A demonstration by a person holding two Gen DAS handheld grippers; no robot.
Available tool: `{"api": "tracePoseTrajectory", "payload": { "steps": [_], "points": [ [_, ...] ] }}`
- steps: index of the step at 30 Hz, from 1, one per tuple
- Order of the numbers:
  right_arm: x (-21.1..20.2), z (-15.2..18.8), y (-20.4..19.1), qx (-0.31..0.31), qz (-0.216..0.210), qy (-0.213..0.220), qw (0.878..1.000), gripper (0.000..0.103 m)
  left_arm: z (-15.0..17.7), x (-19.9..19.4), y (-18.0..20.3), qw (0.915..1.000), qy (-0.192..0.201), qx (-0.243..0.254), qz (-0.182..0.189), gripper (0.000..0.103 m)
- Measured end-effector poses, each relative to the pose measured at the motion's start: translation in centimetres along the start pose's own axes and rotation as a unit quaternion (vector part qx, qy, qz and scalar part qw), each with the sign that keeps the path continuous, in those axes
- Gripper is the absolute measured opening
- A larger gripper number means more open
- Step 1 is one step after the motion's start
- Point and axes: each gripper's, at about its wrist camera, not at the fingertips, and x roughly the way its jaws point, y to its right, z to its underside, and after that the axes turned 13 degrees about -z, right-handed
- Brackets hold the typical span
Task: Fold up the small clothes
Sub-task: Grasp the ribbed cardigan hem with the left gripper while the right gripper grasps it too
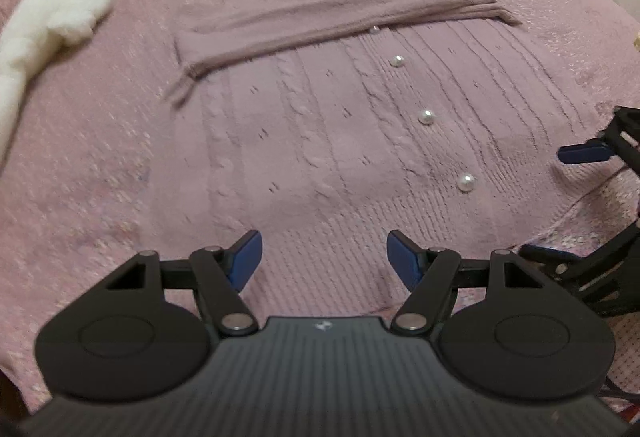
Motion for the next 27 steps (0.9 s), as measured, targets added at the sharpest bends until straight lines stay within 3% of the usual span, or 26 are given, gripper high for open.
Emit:
{"api": "tracePoseTrajectory", "payload": {
  "steps": [4, 7, 10, 14, 18, 27],
  "points": [
    [-1.5, -0.6, 0.8, 0.004, -0.015, 0.023, 1.000, 0.092, 0.3, 0.2, 0.5, 0.9997, -0.009, 0.020, 0.009, 0.070],
    [-1.1, -0.7, 0.4, -0.032, 0.010, -0.009, 0.999, 0.092, 1.1, 0.3, 1.3, 0.9956, -0.034, 0.060, 0.064, 0.071],
    [0.0, -0.1, -0.3, -0.078, 0.019, -0.049, 0.996, 0.092, 2.1, 0.4, 3.2, 0.9903, -0.028, 0.130, 0.040, 0.071],
    [0.9, -0.2, -1.3, -0.103, 0.042, -0.044, 0.993, 0.097, 3.2, 1.1, 4.7, 0.9863, -0.018, 0.163, 0.010, 0.074],
    [1.1, -0.3, -1.1, -0.082, 0.052, -0.021, 0.995, 0.101, 3.3, 1.3, 4.7, 0.9899, -0.009, 0.141, 0.000, 0.082],
    [0.4, -0.9, -0.8, -0.007, 0.082, 0.064, 0.995, 0.101, 3.0, 1.6, 4.5, 0.9959, 0.004, 0.081, -0.041, 0.082]
  ]
}}
